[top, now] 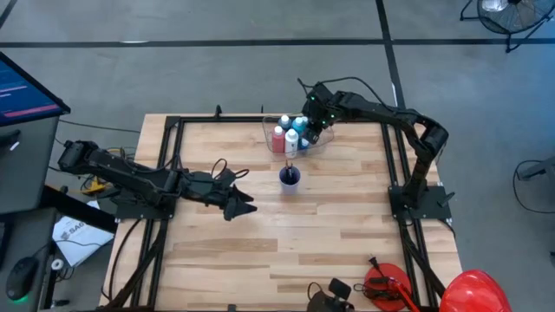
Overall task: Pick & Place Paint Supplies
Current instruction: Put the green paint bottle into the transparent bin
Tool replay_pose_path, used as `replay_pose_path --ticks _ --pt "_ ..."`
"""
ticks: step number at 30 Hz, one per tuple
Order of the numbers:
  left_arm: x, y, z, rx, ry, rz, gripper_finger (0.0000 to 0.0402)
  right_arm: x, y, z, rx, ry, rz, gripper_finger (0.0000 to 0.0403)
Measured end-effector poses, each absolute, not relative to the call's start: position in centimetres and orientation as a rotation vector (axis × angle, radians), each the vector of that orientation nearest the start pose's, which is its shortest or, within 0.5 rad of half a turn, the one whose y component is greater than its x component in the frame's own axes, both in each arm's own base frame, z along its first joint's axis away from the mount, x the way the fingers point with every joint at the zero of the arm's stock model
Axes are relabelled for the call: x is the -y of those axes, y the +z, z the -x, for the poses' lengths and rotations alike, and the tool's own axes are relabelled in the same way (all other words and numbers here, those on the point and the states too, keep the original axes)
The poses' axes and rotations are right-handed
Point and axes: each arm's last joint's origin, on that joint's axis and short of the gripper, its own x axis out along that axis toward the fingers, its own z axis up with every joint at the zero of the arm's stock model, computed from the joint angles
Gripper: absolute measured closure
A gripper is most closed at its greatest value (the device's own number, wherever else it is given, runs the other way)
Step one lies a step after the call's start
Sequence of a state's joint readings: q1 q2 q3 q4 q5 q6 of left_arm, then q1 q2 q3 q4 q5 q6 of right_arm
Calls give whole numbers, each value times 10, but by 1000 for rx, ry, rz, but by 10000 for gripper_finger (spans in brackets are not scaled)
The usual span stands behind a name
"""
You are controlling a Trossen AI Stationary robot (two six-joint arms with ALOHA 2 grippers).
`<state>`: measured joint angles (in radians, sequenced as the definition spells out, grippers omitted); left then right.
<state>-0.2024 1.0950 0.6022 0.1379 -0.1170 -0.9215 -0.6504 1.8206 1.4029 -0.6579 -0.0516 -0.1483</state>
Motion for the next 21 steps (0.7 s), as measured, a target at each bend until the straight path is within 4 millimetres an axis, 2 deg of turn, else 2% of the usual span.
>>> replay_pose_path --ticks 7,21 --pt "44 242 -230 -360 87 854 94 228 216 -297 -1089 -468 -257 284" --pt "44 242 -230 -361 86 854 94 228 217 -299 -1064 -475 -255 284"
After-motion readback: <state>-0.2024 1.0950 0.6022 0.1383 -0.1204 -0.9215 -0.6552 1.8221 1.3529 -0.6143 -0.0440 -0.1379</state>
